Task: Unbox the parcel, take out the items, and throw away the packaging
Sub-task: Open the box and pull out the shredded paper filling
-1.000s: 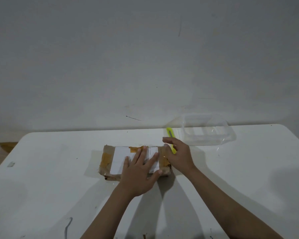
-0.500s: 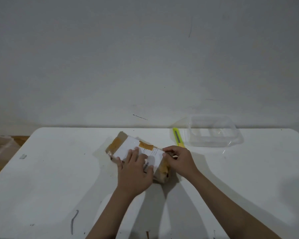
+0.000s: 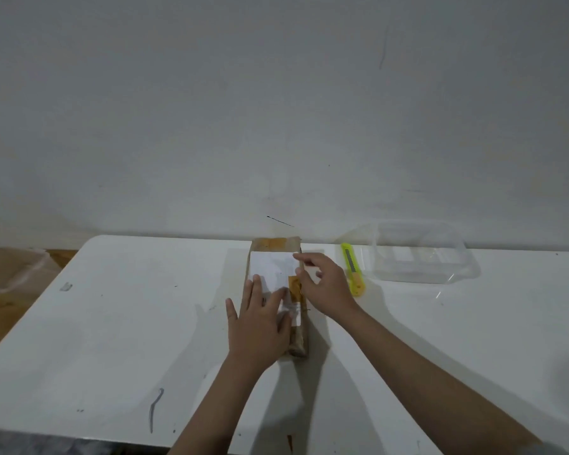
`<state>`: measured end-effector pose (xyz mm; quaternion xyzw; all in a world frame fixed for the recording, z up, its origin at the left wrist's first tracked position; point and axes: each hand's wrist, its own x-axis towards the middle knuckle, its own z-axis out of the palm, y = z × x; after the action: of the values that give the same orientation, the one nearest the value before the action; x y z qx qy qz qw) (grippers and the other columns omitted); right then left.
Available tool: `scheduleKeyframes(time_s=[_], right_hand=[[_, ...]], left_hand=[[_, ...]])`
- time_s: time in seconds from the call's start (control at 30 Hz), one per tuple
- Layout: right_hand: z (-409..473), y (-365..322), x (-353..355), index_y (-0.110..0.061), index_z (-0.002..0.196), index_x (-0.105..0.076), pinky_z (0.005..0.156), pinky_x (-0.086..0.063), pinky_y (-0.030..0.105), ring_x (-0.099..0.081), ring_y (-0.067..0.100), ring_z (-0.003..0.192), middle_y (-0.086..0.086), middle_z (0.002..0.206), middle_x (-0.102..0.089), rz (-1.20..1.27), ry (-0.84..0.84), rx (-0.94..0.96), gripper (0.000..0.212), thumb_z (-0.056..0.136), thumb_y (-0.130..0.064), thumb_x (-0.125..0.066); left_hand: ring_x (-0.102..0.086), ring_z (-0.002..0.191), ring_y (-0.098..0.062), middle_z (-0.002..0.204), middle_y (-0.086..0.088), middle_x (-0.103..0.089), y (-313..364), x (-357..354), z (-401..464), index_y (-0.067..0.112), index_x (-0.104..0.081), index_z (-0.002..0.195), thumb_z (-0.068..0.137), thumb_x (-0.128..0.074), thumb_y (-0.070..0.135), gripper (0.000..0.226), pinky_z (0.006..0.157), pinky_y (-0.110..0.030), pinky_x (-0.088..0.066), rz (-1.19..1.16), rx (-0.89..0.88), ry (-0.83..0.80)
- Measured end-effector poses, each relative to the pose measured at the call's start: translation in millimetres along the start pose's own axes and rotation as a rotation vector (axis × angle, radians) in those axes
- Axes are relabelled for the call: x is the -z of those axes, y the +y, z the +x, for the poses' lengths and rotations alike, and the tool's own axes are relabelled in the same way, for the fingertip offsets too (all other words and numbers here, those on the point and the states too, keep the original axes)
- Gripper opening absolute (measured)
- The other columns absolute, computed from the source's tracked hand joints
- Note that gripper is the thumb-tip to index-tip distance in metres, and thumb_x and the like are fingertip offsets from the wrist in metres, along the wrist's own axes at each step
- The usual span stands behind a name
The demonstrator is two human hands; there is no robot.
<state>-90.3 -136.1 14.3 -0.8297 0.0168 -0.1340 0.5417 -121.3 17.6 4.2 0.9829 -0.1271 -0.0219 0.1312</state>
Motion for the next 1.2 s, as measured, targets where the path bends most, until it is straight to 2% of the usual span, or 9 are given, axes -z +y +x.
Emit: scheduleKeyframes(time_s=[0.13,0.23,0.33,0.47,0.67,0.77,0.93,1.03,1.2], right_hand=[[36.0,6.1,-15.6,-0.018,0.129,-0.057,0.116,-0.025,0.038,-0.035,0.015,0.137,-0.001,0.145,-0.046,-0.189,-0.184,0.046,0.042,0.087,-0.013,-0.060],[47.3,15.0,-19.6,-0.031,0.132,-0.052,0.116,-0.009,0.059,-0.018,0.018,0.145,-0.005,0.154,-0.032,-0.313,-0.248,0.046,0.047,0.087,-0.023,-0.061],[47.6,17.6,-15.1,-0.033,0.134,-0.049,0.114,-0.002,0.060,-0.011,0.018,0.147,-0.006,0.155,-0.029,-0.349,-0.273,0.028,0.050,0.085,-0.029,-0.063],[41.7,26.1,-2.5,-0.021,0.133,-0.053,0.113,-0.026,0.040,-0.029,0.022,0.138,0.000,0.146,-0.040,-0.261,-0.212,0.021,0.058,0.079,-0.031,-0.072],[39.1,33.9,8.5,-0.027,0.130,-0.055,0.107,-0.028,0.033,-0.030,0.021,0.131,-0.003,0.140,-0.045,-0.297,-0.150,0.002,0.066,0.070,-0.045,-0.078],[38.0,32.3,12.1,-0.027,0.127,-0.059,0.104,-0.035,0.031,-0.038,0.019,0.123,-0.004,0.127,-0.053,-0.322,-0.120,0.008,0.066,0.068,-0.047,-0.079],[21.2,26.8,31.1,-0.023,0.119,-0.065,0.086,-0.046,0.020,-0.055,0.013,0.106,-0.005,0.112,-0.057,-0.232,-0.042,-0.009,0.053,0.069,-0.035,-0.081],[-8.3,24.3,46.1,-0.023,0.120,-0.063,0.071,-0.040,0.005,-0.054,0.008,0.098,-0.003,0.110,-0.052,-0.208,0.013,-0.023,0.051,0.072,-0.028,-0.080],[-66.8,34.0,68.6,-0.024,0.123,-0.061,0.074,-0.049,0.009,-0.051,-0.004,0.101,-0.016,0.104,-0.045,-0.119,0.136,-0.077,0.056,0.071,-0.016,-0.081]], left_hand=[[0.001,0.148,-0.020,0.161,-0.005,-0.008,-11.6,1.6,-0.2,0.039,-0.033,0.144,0.088,-0.023,0.054,0.058,0.116,-0.052,-0.010,-0.102,-0.070,0.014],[-0.003,0.148,-0.017,0.160,-0.001,-0.012,-26.1,7.6,-0.2,0.041,-0.036,0.142,0.083,-0.020,0.060,0.065,0.116,-0.050,-0.012,-0.196,-0.112,0.021],[-0.026,0.143,-0.021,0.153,-0.004,-0.033,-34.9,15.2,-0.7,0.036,-0.055,0.130,0.084,-0.034,0.055,0.053,0.112,-0.057,-0.019,-0.142,-0.086,0.064],[-0.044,0.130,-0.034,0.139,-0.018,-0.051,-28.9,13.1,-19.1,0.021,-0.068,0.110,0.082,-0.050,0.048,0.043,0.103,-0.057,-0.036,-0.215,0.107,0.269],[-0.027,0.139,-0.030,0.152,-0.010,-0.017,-1.0,-3.4,-64.5,0.029,-0.044,0.136,0.086,-0.064,0.037,0.055,0.099,-0.041,-0.042,-0.644,0.388,0.323],[-0.040,0.127,-0.010,0.147,-0.007,-0.028,-1.7,-2.5,-61.4,0.025,-0.041,0.139,0.090,-0.061,0.028,0.054,0.090,-0.011,-0.038,-0.781,0.381,0.317],[-0.028,0.141,-0.025,0.147,-0.010,-0.035,-20.8,4.6,-41.9,0.023,-0.044,0.138,0.086,-0.061,0.010,0.056,0.103,-0.039,-0.043,-0.764,0.338,0.312],[-0.023,0.144,-0.026,0.149,-0.012,-0.034,-30.0,14.0,-27.3,0.019,-0.048,0.137,0.085,-0.062,0.009,0.055,0.108,-0.039,-0.037,-0.693,0.268,0.271],[-0.029,0.139,-0.019,0.144,-0.008,-0.028,-26.9,18.9,-7.2,0.017,-0.047,0.138,0.082,-0.071,0.020,0.061,0.099,-0.021,-0.035,-0.694,0.187,0.128]])
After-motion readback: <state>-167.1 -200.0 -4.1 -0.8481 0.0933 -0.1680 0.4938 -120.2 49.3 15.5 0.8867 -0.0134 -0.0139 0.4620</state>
